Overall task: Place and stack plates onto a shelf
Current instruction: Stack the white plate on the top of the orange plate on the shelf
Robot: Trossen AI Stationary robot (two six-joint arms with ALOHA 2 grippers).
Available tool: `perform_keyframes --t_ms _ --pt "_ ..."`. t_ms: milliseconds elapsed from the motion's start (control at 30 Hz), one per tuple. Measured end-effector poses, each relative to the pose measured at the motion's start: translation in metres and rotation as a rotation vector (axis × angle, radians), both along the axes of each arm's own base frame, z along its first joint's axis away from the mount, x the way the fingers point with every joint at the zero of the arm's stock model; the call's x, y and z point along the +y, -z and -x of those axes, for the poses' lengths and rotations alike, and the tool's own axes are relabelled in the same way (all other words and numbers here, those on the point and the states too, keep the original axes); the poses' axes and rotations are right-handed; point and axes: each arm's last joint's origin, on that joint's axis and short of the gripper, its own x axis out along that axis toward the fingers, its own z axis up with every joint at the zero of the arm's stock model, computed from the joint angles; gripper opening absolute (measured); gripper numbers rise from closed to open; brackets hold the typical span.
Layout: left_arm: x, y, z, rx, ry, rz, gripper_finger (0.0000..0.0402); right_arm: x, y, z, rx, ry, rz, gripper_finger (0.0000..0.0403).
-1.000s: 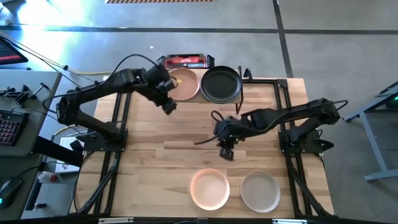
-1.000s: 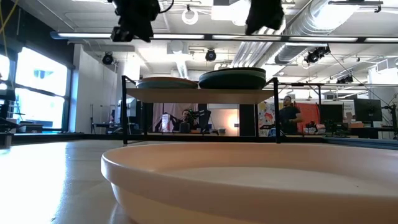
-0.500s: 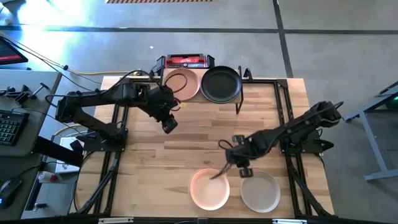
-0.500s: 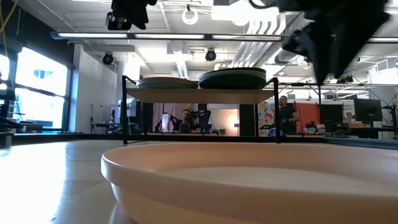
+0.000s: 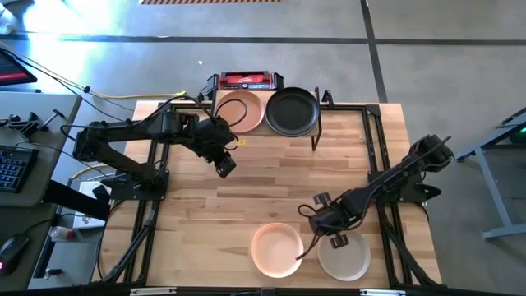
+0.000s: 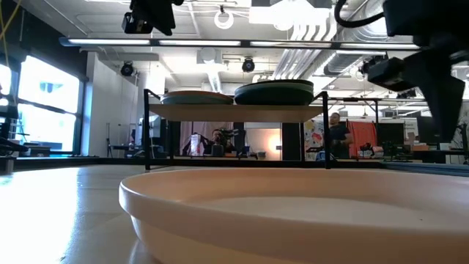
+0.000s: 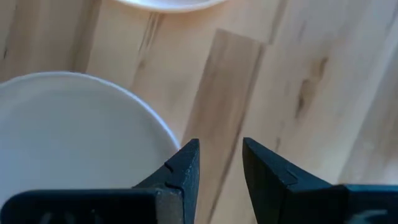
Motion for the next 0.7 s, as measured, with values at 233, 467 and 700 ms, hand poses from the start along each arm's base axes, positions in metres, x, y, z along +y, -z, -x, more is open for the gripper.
perform_keyframes --t_ms 233,467,700 --pt "0.0 0.0 0.0 -0.001 -0.001 -0.003 0.0055 0.011 0.004 0.007 -0.002 -0.018 -0.019 0.0101" --pt "0.0 0.0 0.0 0.0 -0.005 -0.011 0.0055 0.019 0.004 0.012 -0.01 -0.042 -0.024 0.0101" --pt "0.0 0.0 0.0 0.0 -0.005 -0.011 0.0055 0.021 0.003 0.009 -0.042 -0.05 -0.043 0.0101"
